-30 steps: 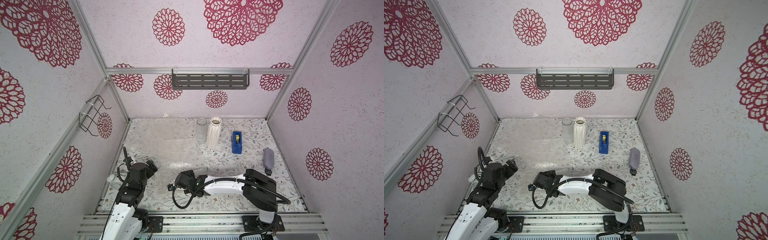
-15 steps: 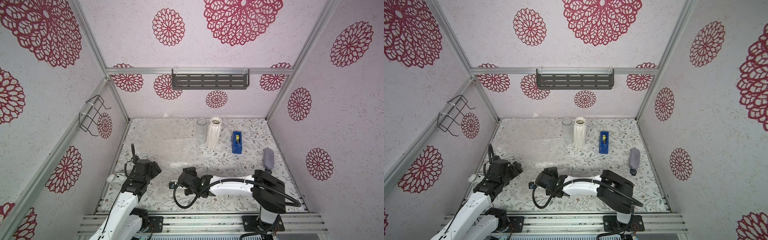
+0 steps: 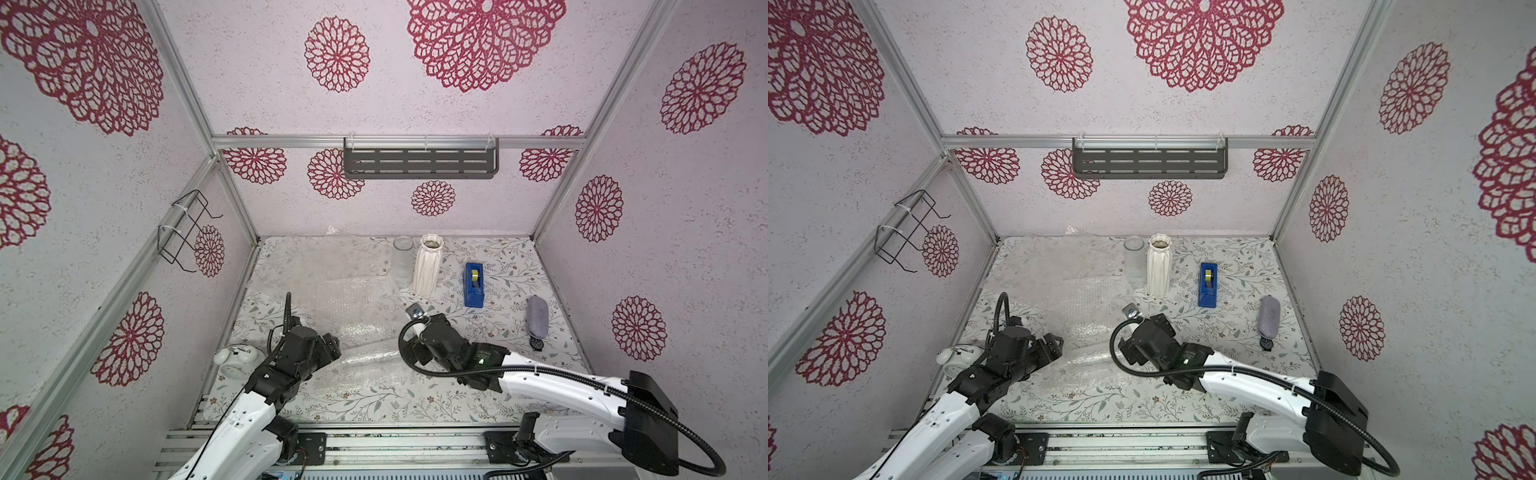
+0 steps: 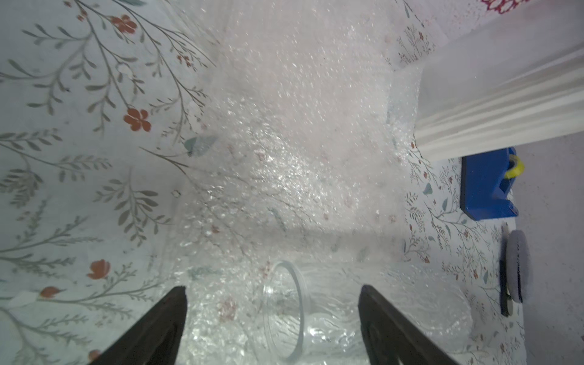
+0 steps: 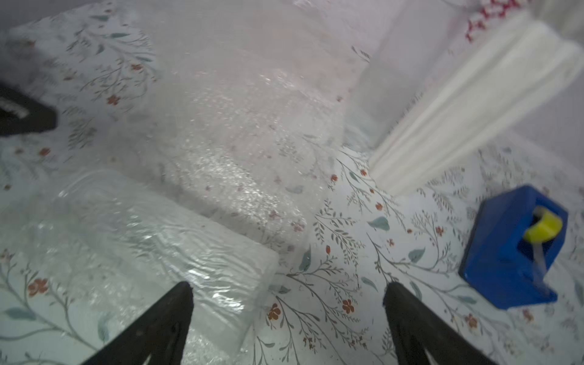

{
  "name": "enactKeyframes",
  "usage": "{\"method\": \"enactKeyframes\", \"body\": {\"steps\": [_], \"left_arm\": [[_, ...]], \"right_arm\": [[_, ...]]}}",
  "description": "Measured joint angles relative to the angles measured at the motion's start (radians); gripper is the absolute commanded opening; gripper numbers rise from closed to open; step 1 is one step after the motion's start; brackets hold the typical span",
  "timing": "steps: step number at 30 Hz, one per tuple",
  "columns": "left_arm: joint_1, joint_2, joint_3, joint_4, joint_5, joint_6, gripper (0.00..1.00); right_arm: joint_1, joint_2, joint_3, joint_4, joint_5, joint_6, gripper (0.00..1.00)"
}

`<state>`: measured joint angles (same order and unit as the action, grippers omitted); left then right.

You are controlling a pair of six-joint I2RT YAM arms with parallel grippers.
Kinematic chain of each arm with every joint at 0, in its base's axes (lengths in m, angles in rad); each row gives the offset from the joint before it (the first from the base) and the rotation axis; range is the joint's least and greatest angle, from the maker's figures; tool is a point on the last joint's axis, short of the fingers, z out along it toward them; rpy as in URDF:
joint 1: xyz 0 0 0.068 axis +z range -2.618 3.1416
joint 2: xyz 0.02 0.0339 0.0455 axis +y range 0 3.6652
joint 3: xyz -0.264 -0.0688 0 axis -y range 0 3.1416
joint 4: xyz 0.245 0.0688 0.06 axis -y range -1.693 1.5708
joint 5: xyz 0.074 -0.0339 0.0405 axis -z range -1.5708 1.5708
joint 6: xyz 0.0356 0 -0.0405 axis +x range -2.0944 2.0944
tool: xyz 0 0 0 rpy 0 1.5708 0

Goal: Wrap vases in bubble wrap
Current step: Place the vase in bubble wrap, then adjust the vase with the bubble wrap.

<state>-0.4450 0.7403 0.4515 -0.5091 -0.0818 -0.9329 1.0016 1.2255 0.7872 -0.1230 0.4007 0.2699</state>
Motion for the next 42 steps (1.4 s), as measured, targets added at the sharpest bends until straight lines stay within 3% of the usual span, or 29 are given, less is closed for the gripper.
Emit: {"method": "enactKeyframes", "body": {"steps": [5, 12, 27, 38, 42], "left_arm": [[-0.056, 0.048, -0.023, 0.045, 0.024, -0.046, 0.77], [-0.084, 0.149, -0.030, 0.113, 0.046, -0.065, 0.67], [-0.139, 0.248, -0.018, 0.196, 0.051, -0.066, 0.53], [-0.145, 0.300, 0.023, 0.219, 0.044, -0.055, 0.46], [-0.145, 0.295, 0.056, 0.187, 0.019, -0.037, 0.47]], "right_arm": [[-0.081, -0.002, -0.050, -0.017, -0.115, 0.250, 0.97], [-0.096, 0.043, -0.089, 0.040, -0.244, 0.406, 0.91], [-0.069, 0.127, -0.095, 0.194, -0.434, 0.457, 0.76], [-0.037, 0.161, -0.080, 0.184, -0.460, 0.431, 0.73], [-0.012, 0.163, -0.043, 0.125, -0.421, 0.399, 0.73]]}}
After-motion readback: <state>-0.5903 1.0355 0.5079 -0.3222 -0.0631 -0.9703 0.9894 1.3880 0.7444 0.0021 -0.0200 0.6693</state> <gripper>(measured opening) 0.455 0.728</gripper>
